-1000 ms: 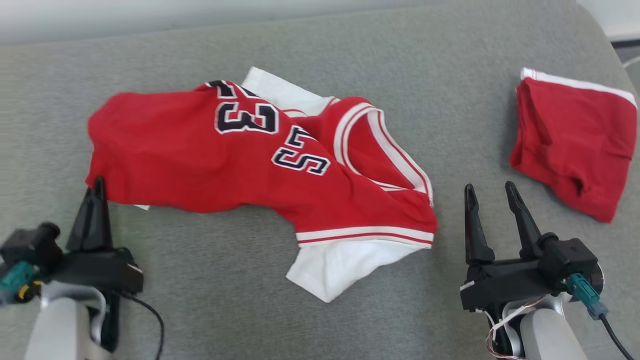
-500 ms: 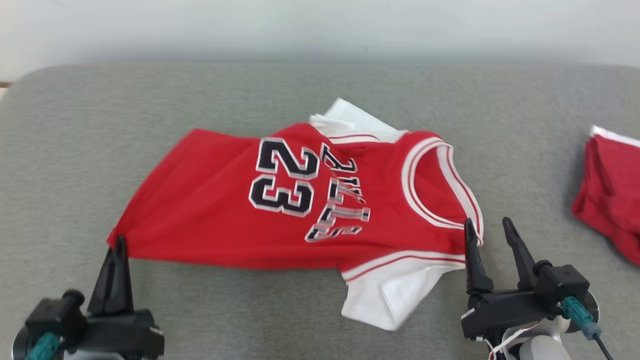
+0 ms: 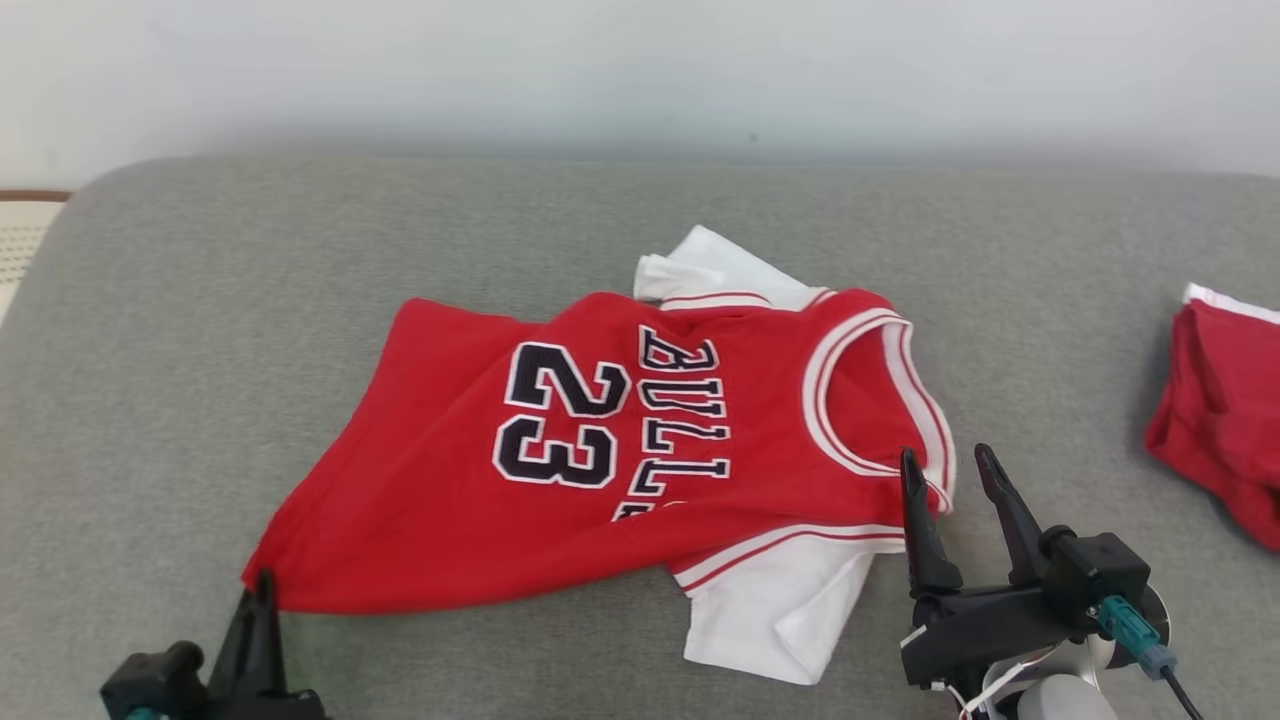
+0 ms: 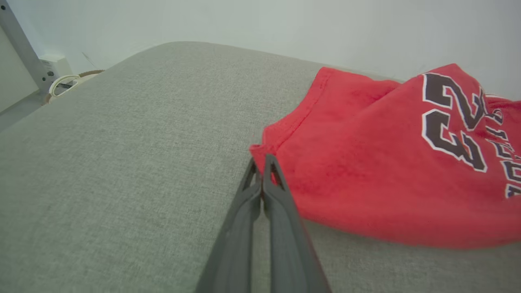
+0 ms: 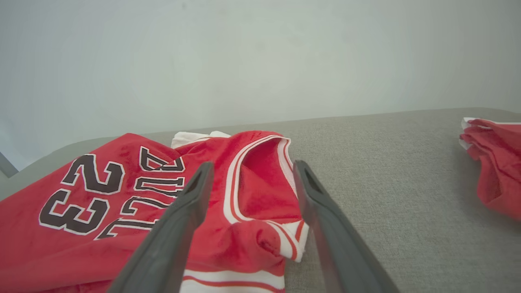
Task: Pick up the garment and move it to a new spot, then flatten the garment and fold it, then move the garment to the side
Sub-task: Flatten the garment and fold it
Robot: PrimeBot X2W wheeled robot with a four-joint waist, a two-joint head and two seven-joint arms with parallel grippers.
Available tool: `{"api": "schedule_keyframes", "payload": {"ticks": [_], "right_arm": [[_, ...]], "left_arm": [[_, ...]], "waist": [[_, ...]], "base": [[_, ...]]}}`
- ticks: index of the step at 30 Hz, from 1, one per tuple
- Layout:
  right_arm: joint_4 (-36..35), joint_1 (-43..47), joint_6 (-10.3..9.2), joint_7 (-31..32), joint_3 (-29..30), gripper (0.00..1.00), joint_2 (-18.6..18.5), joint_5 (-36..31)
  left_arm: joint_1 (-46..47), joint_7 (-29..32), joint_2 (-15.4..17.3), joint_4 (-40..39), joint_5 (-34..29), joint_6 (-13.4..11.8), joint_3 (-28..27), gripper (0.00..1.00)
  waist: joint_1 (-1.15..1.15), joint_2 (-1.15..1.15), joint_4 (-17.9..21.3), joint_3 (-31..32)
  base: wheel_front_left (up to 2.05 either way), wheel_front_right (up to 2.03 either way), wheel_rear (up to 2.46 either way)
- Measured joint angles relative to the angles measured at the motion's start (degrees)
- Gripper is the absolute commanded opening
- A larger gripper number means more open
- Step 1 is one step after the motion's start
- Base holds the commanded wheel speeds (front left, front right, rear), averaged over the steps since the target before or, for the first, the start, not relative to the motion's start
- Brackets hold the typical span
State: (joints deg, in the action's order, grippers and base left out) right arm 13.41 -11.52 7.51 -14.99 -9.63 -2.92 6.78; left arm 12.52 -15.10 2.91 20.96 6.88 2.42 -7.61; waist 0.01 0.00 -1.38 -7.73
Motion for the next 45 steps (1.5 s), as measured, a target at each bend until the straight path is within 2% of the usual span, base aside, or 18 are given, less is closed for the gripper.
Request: {"api": "schedule_keyframes", "payload": {"ticks": [1, 2, 5, 11, 19, 24, 28, 36, 45], "right_arm": [[0.08, -0.12, 0.0, 0.0, -0.05, 1.0, 0.0, -0.01], [0.15, -0.35, 0.0, 0.01, -0.18, 1.0, -0.01, -0.02], [0.16, -0.88, 0.0, 0.0, -0.21, 1.0, -0.03, -0.08], [0.63, -0.29, 0.0, 0.0, -0.32, 1.0, -0.08, -0.1], [4.55, -1.3, 0.0, 0.01, -3.14, 1.0, -2.12, 0.36], [10.88, -7.35, 0.0, 0.0, -4.54, 1.0, -4.72, 1.65], [19.8, -14.6, 0.0, 1.72, -5.04, 1.0, -6.65, 3.18], [31.61, -21.6, 0.0, 3.85, -4.24, 1.0, -7.37, 5.41], [40.17, -25.85, 0.0, 1.9, -0.73, 1.0, -7.5, 2.97]], "left_arm": [[0.62, 0.0, -0.04, 1.36, 0.1, -0.2, -0.67, 0.53], [1.21, 0.0, 0.0, 2.24, 0.08, -0.58, -1.24, 1.0], [3.14, 0.0, 0.01, 3.42, -0.08, -2.03, -3.01, 1.0], [2.21, 0.0, 0.01, -0.15, -1.97, -2.05, -3.15, 1.0], [-1.26, 0.0, -0.04, -2.65, 0.49, -2.31, 1.41, 1.0], [-2.08, 0.0, -0.01, -2.67, 1.76, -2.57, 3.08, 1.0], [-2.03, 0.0, -0.01, -2.03, 3.28, -2.52, 4.09, 1.0], [-1.83, 0.0, 0.01, -2.53, 4.61, -2.6, 5.09, 1.0], [-0.74, 0.0, -0.01, -3.6, 4.76, -2.58, 6.03, 1.0]], "waist": [[0.0, 0.0, 0.43, -0.19], [0.0, 0.0, 0.89, -0.43], [0.0, 0.0, 2.18, -1.01], [0.0, 0.0, 3.0, -0.43], [0.0, 0.0, -0.3, 1.16], [0.0, 0.0, -3.38, 1.31], [0.0, 0.0, -6.51, 1.0], [-0.01, 0.0, -10.26, -0.51], [-0.01, 0.0, -12.13, -2.93]], "base": [[0.0, 0.0, 0.0], [0.0, 0.0, 0.0], [0.0, 0.0, 0.0], [0.0, 0.0, 0.0], [0.0, 0.0, 0.0], [0.0, 0.0, 0.0], [0.0, 0.0, 0.0], [0.0, 0.0, 0.0], [0.0, 0.0, 0.0]]}}
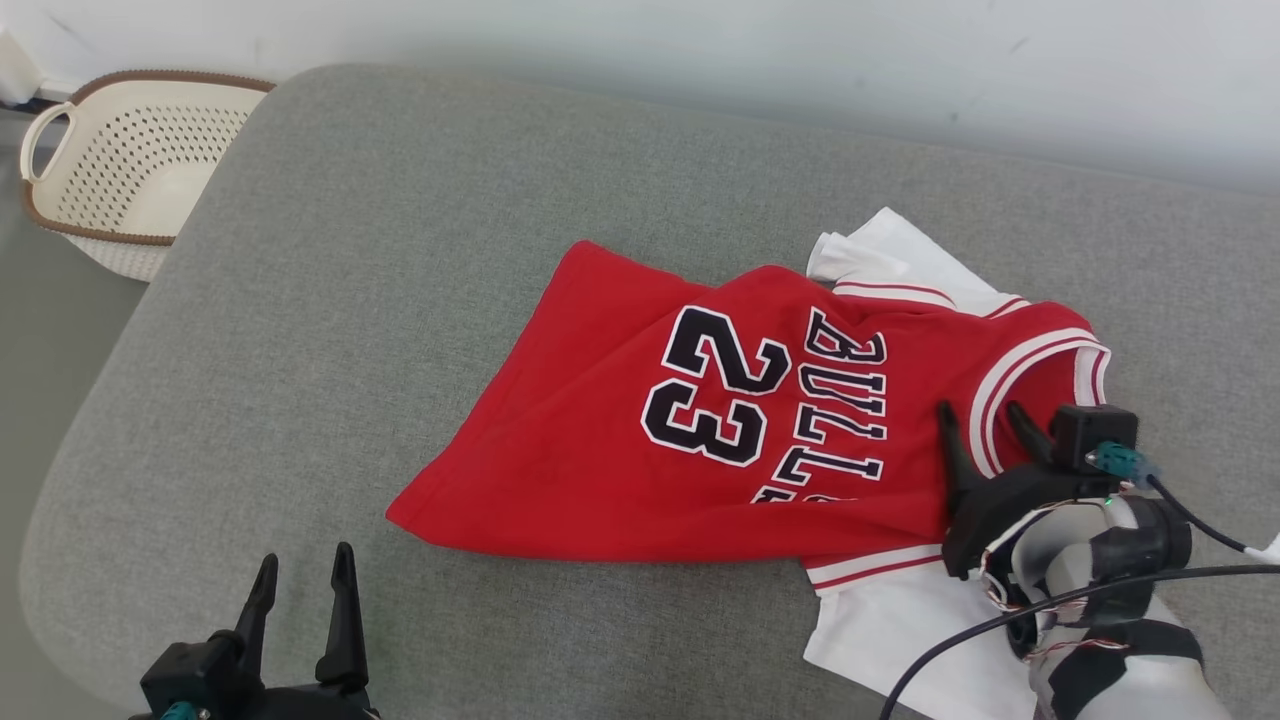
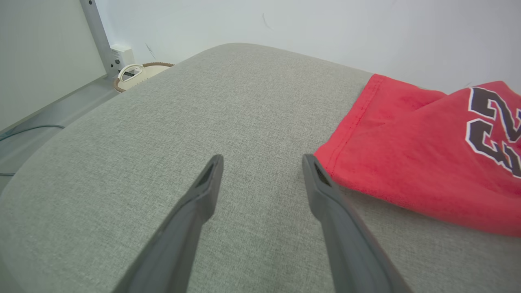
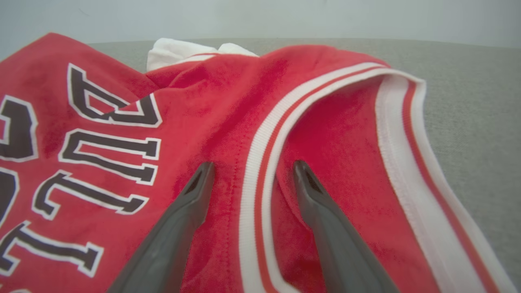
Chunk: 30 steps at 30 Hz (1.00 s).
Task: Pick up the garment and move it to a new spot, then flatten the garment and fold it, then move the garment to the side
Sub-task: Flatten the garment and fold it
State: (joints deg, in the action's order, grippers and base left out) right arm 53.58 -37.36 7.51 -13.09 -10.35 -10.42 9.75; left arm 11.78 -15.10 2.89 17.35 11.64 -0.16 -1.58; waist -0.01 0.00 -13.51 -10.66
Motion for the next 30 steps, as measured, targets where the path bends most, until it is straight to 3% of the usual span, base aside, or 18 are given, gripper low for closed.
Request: {"api": "schedule_keyframes", "payload": {"ticks": [7, 8, 9, 11, 20, 25, 30], "right_arm": [[3.22, -2.98, -0.01, -0.8, -2.38, 0.98, 0.89, 0.38], [3.55, -3.57, -0.01, -0.88, -2.67, 0.64, 0.8, 0.59], [3.9, -4.26, -0.01, -1.03, -3.12, 0.4, 0.62, 0.65], [4.0, -6.38, -0.01, -1.31, -3.53, 0.0, -0.13, 0.97], [6.27, -15.06, -0.01, -1.62, -4.74, 0.0, -6.03, -0.49], [10.91, -19.54, -0.01, -0.94, -3.8, 0.0, -10.42, -4.04], [15.62, -22.17, 0.0, 0.49, -0.86, 0.0, -12.57, -7.83]], "left_arm": [[0.25, 0.0, 0.0, -0.29, 0.25, 0.04, 0.27, 1.0], [0.32, 0.0, 0.0, -0.26, 0.27, 0.05, 0.35, 1.0], [0.4, 0.0, 0.0, -0.23, 0.35, 0.07, 0.43, 1.0], [0.57, 0.0, 0.0, -0.21, 0.44, 0.1, 0.79, 1.0], [1.3, 0.0, 0.01, 0.23, 2.12, 0.22, 2.87, 1.0], [2.22, 0.0, 0.02, 0.22, 2.99, 0.4, 5.47, 1.0], [2.72, 0.0, 0.02, -0.23, 3.7, 0.12, 7.91, 1.0]], "waist": [[0.0, 0.0, -0.42, -1.38], [0.0, 0.0, -0.49, -1.55], [0.0, 0.0, -0.59, -1.72], [0.0, 0.0, -1.01, -2.1], [0.0, 0.0, -3.11, -3.22], [0.01, 0.0, -5.3, -4.0], [0.0, 0.0, -7.73, -4.84]], "base": [[0.0, 0.0, 0.0], [0.0, 0.0, 0.0], [0.0, 0.0, 0.0], [0.0, 0.0, 0.0], [0.0, 0.0, 0.0], [0.0, 0.0, 0.0], [0.0, 0.0, 0.0]]}}
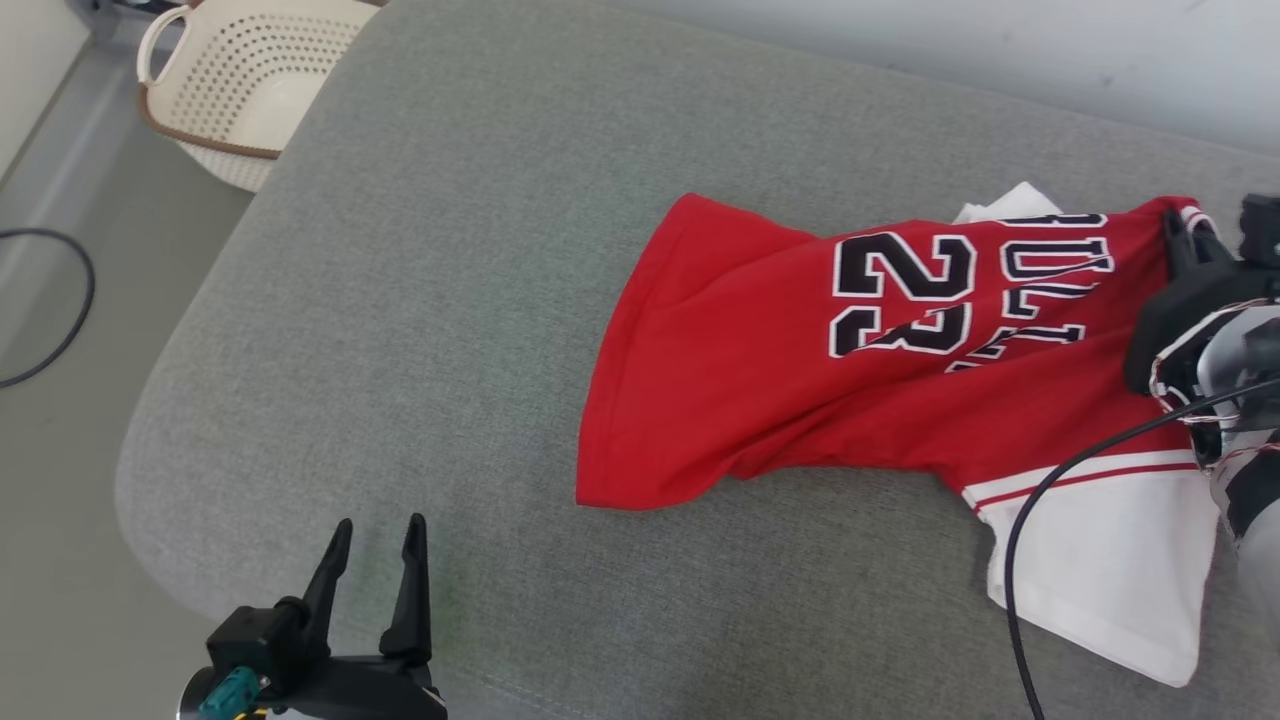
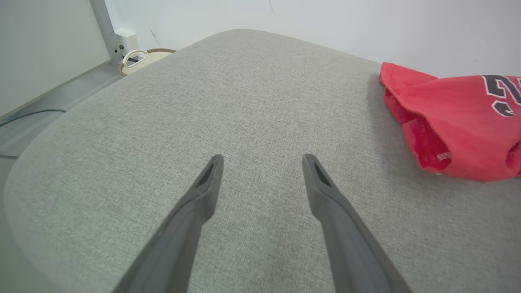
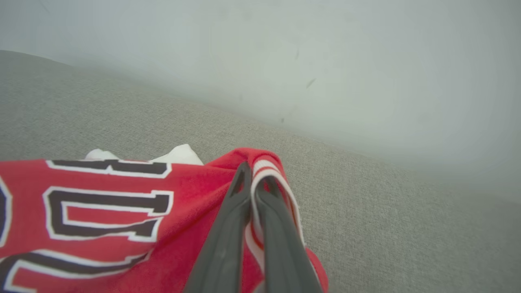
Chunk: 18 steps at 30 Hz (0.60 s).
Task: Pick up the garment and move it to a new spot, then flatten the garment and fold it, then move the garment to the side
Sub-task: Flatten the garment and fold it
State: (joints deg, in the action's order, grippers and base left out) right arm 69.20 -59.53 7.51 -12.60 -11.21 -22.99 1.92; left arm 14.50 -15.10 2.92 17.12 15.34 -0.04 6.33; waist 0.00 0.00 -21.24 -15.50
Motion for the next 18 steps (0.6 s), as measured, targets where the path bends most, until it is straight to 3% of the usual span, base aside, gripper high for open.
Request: {"api": "schedule_keyframes", "payload": {"ticks": [1, 2, 3, 13, 18], "right_arm": [[0.0, 0.0, 0.0, 0.0, 0.0, 0.33, 0.0, 0.0], [0.51, -0.13, 0.0, -0.03, 1.25, 0.33, -0.04, -0.05], [0.85, -0.17, 0.0, -0.15, 2.18, 1.0, -0.01, -0.27], [-0.35, 5.07, -0.01, -2.24, 3.93, 1.0, 4.82, -0.1], [-9.35, 12.31, -0.01, -2.37, 3.42, 1.0, 6.87, 2.41]], "left_arm": [[0.0, 0.0, 0.0, 0.0, 0.0, 0.0, 0.0, 1.0], [0.0, 0.0, -0.02, -0.07, 0.03, 0.03, 0.43, 1.0], [0.01, 0.0, -0.01, -0.16, 0.09, 0.21, 0.81, 1.0], [-0.3, 0.0, -0.05, -0.11, 0.21, 2.13, 1.85, 1.0], [-1.64, -0.01, -0.03, 1.18, -0.03, 3.55, 1.38, 1.0]], "waist": [[0.0, 0.0, 0.0, 0.0], [0.0, 0.0, -0.37, -0.17], [0.0, 0.0, -0.68, -0.32], [0.0, 0.0, 1.51, 0.77], [0.0, 0.0, 4.85, 2.99]], "base": [[0.0, 0.0, 0.0], [0.0, 0.0, 0.0], [0.0, 0.0, 0.0], [0.0, 0.0, 0.0], [0.0, 0.0, 0.0]]}}
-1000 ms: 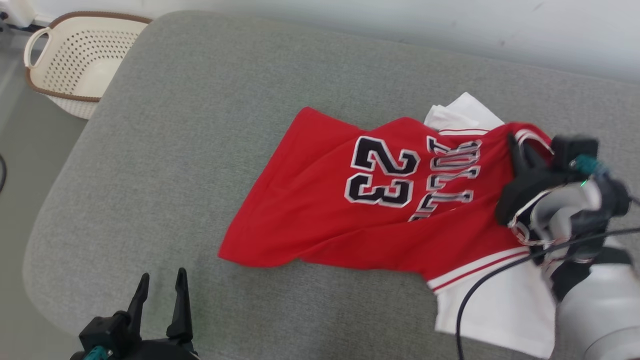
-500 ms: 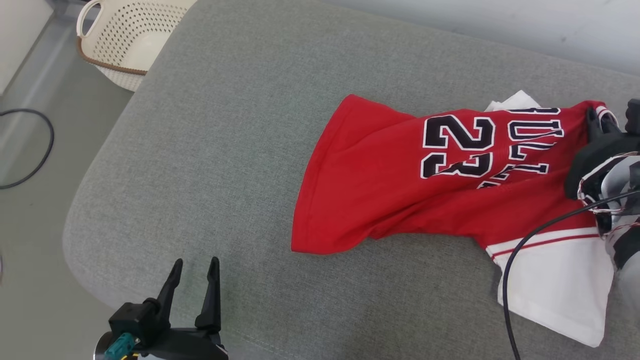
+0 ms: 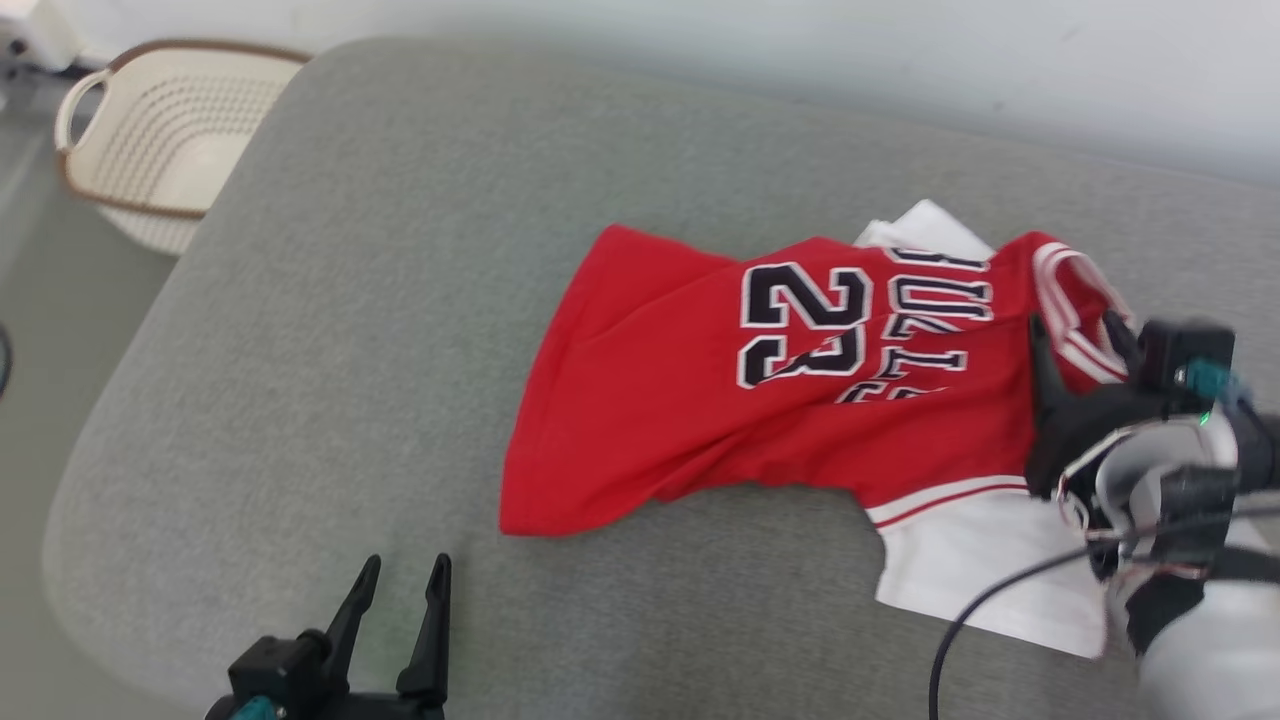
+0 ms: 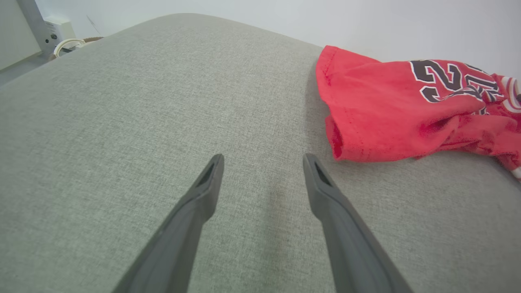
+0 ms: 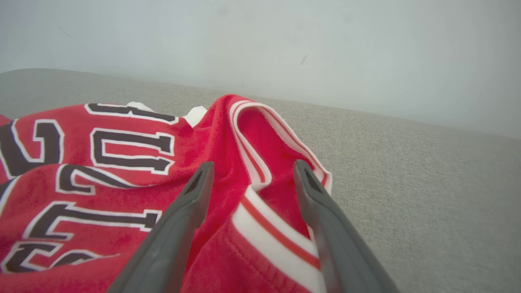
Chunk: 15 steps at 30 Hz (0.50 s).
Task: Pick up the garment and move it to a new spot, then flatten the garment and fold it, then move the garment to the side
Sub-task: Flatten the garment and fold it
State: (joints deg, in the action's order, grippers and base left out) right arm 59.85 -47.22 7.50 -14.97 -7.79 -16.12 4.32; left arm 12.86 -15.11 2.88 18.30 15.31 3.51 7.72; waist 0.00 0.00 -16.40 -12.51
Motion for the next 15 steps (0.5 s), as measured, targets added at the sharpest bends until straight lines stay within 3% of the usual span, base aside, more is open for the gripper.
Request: {"api": "schedule_keyframes", "payload": {"ticks": [6, 15], "right_arm": [[-13.8, 13.84, 0.0, 0.0, 0.02, 1.0, 2.22, 3.43], [-24.74, 27.05, 0.0, -0.02, -2.46, 1.0, 5.87, 4.33]], "left_arm": [[-2.94, 0.0, -0.01, 1.71, -1.24, 0.27, -2.08, 1.0], [-4.99, 0.01, -0.04, 2.67, 0.7, 2.14, -3.38, 1.0]], "waist": [[0.01, 0.0, 5.36, 3.78], [0.02, 0.0, 11.35, 8.05]], "base": [[0.0, 0.0, 0.0], [0.0, 0.0, 0.0]]}}
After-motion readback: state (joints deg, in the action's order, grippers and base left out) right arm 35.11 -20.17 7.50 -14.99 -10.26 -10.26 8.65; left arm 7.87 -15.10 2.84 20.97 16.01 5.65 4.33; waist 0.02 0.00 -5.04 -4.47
